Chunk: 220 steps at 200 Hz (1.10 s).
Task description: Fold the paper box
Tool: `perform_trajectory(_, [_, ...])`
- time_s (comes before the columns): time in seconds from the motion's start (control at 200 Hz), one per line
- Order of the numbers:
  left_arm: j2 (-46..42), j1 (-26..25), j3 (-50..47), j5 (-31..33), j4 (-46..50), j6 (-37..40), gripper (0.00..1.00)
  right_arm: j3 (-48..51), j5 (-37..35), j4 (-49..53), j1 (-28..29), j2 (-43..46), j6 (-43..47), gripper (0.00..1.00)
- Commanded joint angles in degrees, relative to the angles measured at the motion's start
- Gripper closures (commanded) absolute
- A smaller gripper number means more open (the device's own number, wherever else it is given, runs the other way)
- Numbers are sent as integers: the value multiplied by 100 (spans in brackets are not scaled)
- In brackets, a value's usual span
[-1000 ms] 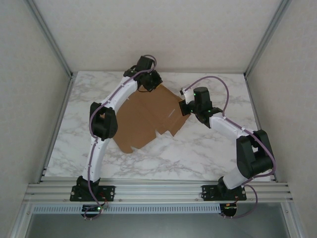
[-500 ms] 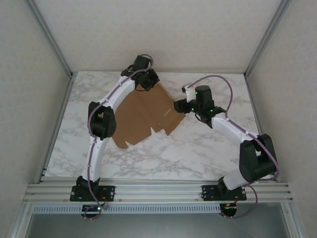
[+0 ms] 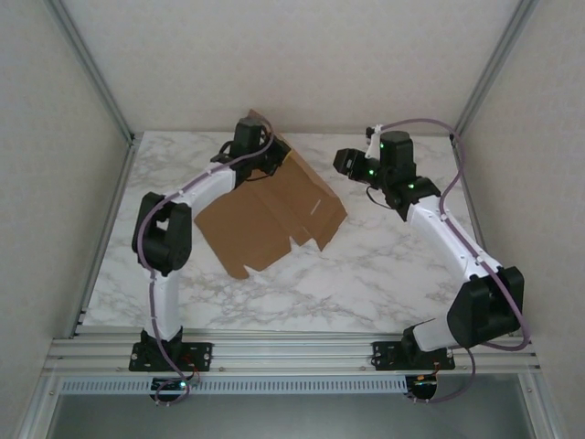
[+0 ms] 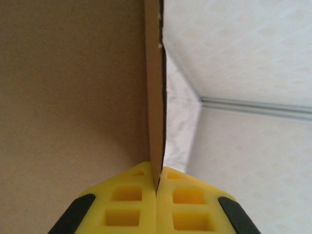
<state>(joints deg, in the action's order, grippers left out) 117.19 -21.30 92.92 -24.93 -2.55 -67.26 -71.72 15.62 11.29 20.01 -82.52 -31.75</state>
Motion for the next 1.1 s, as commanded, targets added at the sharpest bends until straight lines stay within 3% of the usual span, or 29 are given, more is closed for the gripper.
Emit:
perform_trajectory(0.0, [-604, 73, -712, 397, -1644, -884, 100, 9, 546, 564, 81, -111, -838, 57])
perform_trajectory(0.175, [-1232, 17, -2042, 1429, -3038, -1575, 100, 146, 161, 771, 90, -73, -591, 62])
perform_trajectory(0.28, [-1589, -57, -2614, 2157, -3378, -1424, 100, 41, 231, 873, 78, -121, -568, 62])
perform_trajectory(0.406, [-1974, -208, -3366, 2989, -3880, -1325, 100, -142, 376, 1018, 76, -81, -567, 55])
perform_trajectory(0.586, [-2345, -470, -4570, 4010, -5438, -832, 100, -355, 987, 995, 57, -227, -824, 52])
perform_trajectory(0.731, [-2286, -463, -4844, 3772, -5720, -752, 100, -487, 1655, 700, 82, -423, -1356, 50])
perform_trajectory(1.096, [-2280, -472, -4896, 3737, -5276, -613, 100, -1400, 1021, 1687, 520, -1063, -1591, 54])
